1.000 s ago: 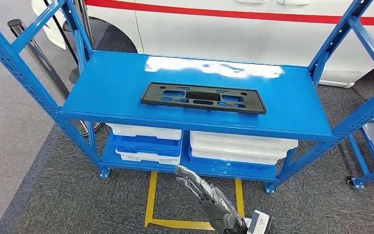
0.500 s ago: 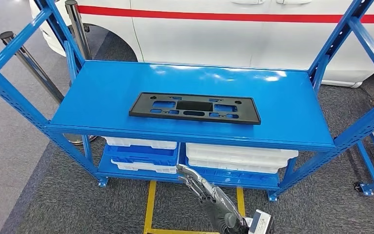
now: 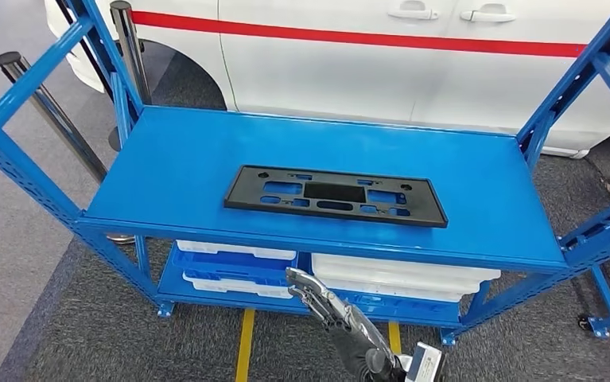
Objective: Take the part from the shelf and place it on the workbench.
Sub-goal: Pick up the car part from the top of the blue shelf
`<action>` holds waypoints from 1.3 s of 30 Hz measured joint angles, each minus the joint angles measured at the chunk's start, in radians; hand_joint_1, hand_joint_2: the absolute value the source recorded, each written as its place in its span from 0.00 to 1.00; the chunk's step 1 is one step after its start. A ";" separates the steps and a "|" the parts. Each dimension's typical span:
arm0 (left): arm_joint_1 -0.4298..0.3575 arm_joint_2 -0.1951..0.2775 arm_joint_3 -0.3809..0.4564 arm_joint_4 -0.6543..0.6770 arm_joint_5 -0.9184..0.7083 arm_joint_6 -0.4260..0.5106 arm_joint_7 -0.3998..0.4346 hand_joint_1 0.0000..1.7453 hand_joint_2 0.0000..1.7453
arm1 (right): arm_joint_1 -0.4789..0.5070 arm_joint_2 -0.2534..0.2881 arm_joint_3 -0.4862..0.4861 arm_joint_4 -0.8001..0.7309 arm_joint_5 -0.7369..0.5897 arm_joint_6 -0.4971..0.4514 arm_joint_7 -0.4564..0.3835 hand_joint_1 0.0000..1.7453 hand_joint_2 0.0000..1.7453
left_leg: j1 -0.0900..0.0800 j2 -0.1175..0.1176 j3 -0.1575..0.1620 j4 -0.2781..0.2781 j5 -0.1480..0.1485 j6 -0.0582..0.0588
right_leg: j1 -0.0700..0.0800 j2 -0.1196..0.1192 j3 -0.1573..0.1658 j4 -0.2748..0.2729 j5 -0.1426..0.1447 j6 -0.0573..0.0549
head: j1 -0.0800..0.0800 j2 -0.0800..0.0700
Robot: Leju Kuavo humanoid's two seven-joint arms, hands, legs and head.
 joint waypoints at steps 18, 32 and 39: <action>0.000 -0.001 0.000 0.002 0.000 0.000 0.000 0.00 0.00 | 0.001 0.000 0.001 -0.001 0.000 0.000 0.000 0.00 0.00 | 0.004 0.000 -0.104 0.174 -0.044 -0.059 | 0.004 0.002 0.133 -0.268 0.118 -0.054 | -0.001 0.000; -0.001 0.000 -0.001 0.003 -0.001 -0.001 0.000 0.00 0.00 | -0.004 0.000 0.002 -0.001 0.000 0.001 0.000 0.00 0.00 | 0.000 -0.001 0.005 -0.002 -0.002 0.001 | -0.003 0.000 -0.030 -0.016 0.036 0.004 | 0.000 0.000; -0.005 -0.003 -0.001 0.004 -0.004 0.006 0.002 0.00 0.00 | -0.005 0.000 0.002 0.001 -0.005 0.000 0.004 0.00 1.00 | -0.003 -0.003 0.049 0.003 -0.039 -0.032 | 0.009 0.001 0.032 -0.253 0.185 -0.032 | 0.003 0.000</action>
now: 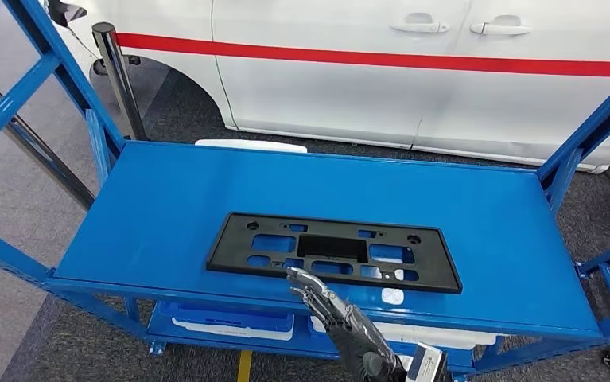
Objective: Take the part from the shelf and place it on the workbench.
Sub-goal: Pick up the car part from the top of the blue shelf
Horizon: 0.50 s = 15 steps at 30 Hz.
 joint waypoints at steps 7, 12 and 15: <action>0.000 0.001 0.000 0.000 0.003 0.009 -0.002 0.00 0.00 | -0.006 0.000 0.001 0.004 0.057 -0.058 0.036 0.00 1.00 | 0.009 0.002 -0.146 0.255 -0.112 -0.029 | -0.005 -0.003 0.035 -0.016 -0.013 -0.024 | -0.001 0.000; 0.007 0.002 0.003 0.000 0.009 0.021 -0.006 0.00 0.00 | -0.007 -0.002 0.001 0.015 0.242 -0.212 0.093 0.00 1.00 | 0.006 0.003 -0.088 0.029 0.041 -0.016 | -0.003 0.001 0.061 -0.014 -0.033 -0.012 | -0.001 0.000; 0.009 0.002 0.005 0.000 0.010 0.028 -0.010 0.00 0.00 | -0.012 -0.006 0.004 0.025 0.357 -0.309 0.126 0.00 1.00 | 0.003 0.003 -0.081 0.004 0.050 0.003 | 0.000 0.000 0.059 -0.012 -0.038 0.003 | -0.001 0.000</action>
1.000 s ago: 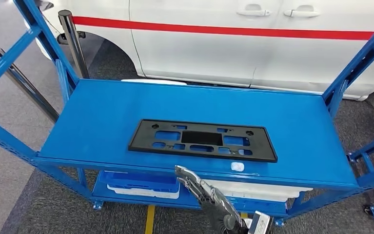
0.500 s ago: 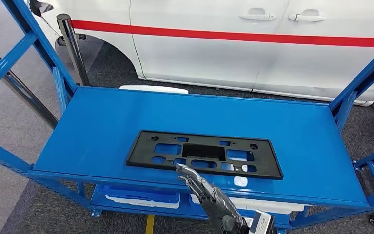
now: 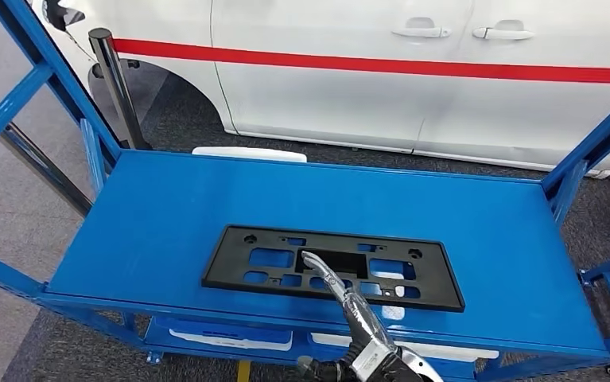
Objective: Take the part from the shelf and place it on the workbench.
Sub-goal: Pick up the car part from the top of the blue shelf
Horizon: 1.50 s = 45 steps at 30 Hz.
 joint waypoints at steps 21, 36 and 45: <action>0.002 0.001 0.007 0.000 -0.002 -0.003 -0.001 0.00 0.00 | -0.054 -0.059 0.085 0.041 0.217 -0.180 0.116 0.00 1.00 | 0.007 -0.001 -0.079 0.209 -0.124 -0.025 | -0.014 -0.006 -0.013 -0.012 0.018 -0.016 | 0.000 0.000; 0.004 0.005 0.018 0.000 -0.002 -0.004 0.002 0.00 0.00 | -0.074 -0.092 0.118 0.065 0.279 -0.178 0.176 0.00 1.00 | 0.009 0.002 0.020 -0.034 0.021 0.021 | -0.011 -0.002 -0.091 0.184 -0.100 0.027 | 0.001 0.000; 0.006 0.007 0.025 0.000 -0.005 -0.015 -0.004 0.00 0.00 | -0.127 -0.148 0.153 0.101 0.407 -0.128 0.287 0.00 1.00 | 0.004 -0.002 0.021 -0.019 0.006 -0.004 | -0.015 -0.001 -0.011 -0.004 0.011 0.022 | 0.000 0.000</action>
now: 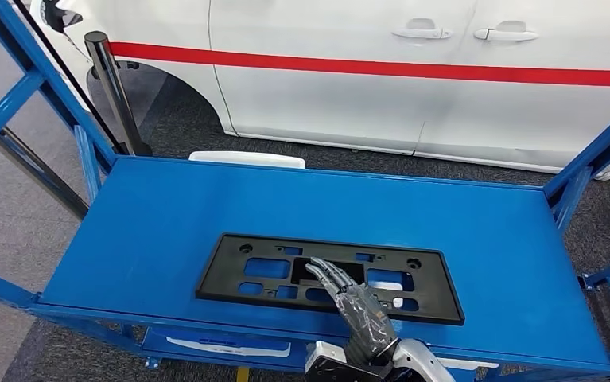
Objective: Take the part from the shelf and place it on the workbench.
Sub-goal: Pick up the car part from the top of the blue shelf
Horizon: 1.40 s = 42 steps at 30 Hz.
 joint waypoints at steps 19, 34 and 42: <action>0.007 0.009 0.006 0.000 -0.012 -0.003 0.001 0.00 0.00 | -0.160 -0.082 0.102 0.073 0.176 0.077 0.116 0.00 1.00 | 0.003 0.001 -0.008 -0.006 0.015 0.015 | 0.005 0.000 -0.005 0.015 -0.014 -0.001 | 0.000 0.000; 0.006 0.010 0.025 0.000 -0.018 -0.003 0.000 0.00 0.00 | -0.239 -0.114 0.171 0.123 0.297 0.060 0.190 0.00 1.00 | -0.002 0.000 -0.016 0.021 -0.010 -0.011 | 0.001 -0.001 -0.003 -0.007 0.009 -0.022 | 0.000 0.000; 0.010 0.010 0.026 0.000 -0.018 -0.003 0.000 0.00 0.00 | -0.251 -0.114 0.182 0.132 0.302 0.059 0.193 0.00 1.00 | 0.002 0.001 -0.081 0.165 -0.044 -0.016 | 0.007 -0.003 0.004 -0.005 0.004 -0.039 | 0.000 0.000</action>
